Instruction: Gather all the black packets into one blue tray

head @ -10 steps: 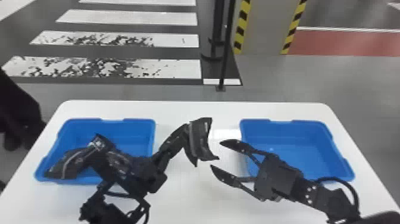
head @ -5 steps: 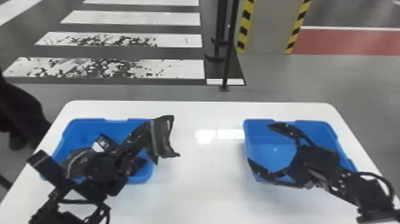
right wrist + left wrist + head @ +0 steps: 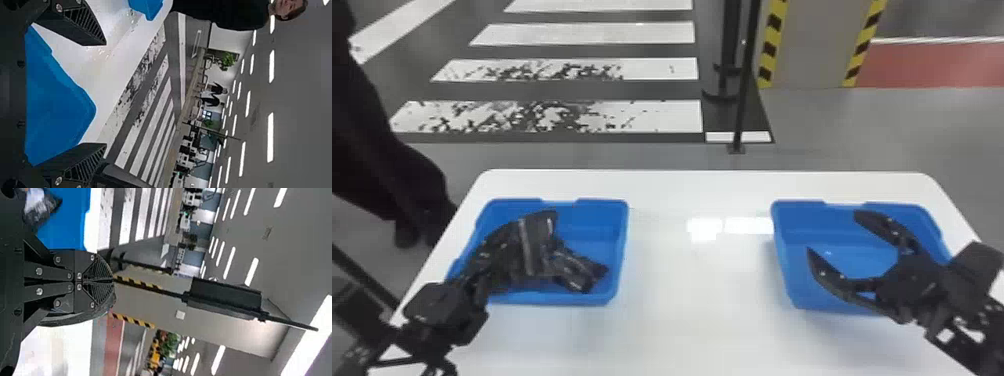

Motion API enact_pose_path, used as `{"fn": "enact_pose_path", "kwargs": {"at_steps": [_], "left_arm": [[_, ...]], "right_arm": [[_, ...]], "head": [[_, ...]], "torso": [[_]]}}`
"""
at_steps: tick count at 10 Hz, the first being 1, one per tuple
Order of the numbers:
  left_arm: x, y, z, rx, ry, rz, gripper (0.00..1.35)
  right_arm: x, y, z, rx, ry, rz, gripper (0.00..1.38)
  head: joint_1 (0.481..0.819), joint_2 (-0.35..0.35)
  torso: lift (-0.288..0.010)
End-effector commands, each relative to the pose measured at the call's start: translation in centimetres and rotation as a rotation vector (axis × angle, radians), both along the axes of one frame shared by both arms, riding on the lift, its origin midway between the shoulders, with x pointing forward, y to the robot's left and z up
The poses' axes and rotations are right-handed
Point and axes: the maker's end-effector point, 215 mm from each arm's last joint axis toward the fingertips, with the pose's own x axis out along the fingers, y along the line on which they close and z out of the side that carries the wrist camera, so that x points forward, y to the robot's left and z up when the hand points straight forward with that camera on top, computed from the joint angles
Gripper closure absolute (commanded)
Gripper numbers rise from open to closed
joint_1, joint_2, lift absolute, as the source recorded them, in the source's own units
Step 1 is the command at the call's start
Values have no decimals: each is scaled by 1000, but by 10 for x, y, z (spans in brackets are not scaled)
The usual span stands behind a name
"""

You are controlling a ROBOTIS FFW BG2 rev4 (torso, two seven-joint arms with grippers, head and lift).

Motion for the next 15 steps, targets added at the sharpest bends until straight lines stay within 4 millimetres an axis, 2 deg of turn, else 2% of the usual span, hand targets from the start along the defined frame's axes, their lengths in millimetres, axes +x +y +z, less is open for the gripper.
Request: {"fn": "enact_pose_path", "kwargs": {"at_steps": [1, 3, 4, 5, 6, 8, 10, 11, 12, 13, 15], "left_arm": [[-3, 34, -2, 109, 13, 54, 1220], [2, 67, 10, 178, -37, 123, 1182], [5, 77, 17, 188, -84, 157, 820], [6, 80, 25, 176, -128, 177, 394], [7, 76, 24, 166, -127, 174, 10], [5, 49, 31, 107, -175, 140, 75], [-12, 23, 38, 67, -230, 126, 96], [-27, 13, 36, 52, -231, 122, 99], [-44, 2, 41, 59, -238, 105, 99], [-60, -12, 46, 61, -232, 79, 99], [-94, -25, 53, 91, -199, 55, 101]], "right_arm": [[-3, 1, -4, 13, 9, -2, 110], [-7, 2, -9, 24, 21, -3, 110], [-9, 2, -11, 23, 26, -3, 110], [-11, 3, -13, 27, 31, -2, 110], [-13, 3, -15, 32, 35, -3, 110], [-17, 3, -14, 46, 36, -6, 110], [-32, -19, -4, 124, 24, -91, 110], [-41, -39, 2, 154, 12, -164, 110], [-52, -50, 15, 176, -9, -217, 110], [-64, -55, 27, 204, -25, -261, 110], [-98, -68, 55, 233, -53, -358, 111]], "head": [[695, 85], [695, 149], [695, 163], [695, 182], [695, 195], [695, 191], [695, 167], [695, 137], [695, 100], [695, 64], [695, 19]], "torso": [[-110], [-110], [-110], [-110], [-110], [-110], [-110], [-110], [-110], [-110], [-110]]}}
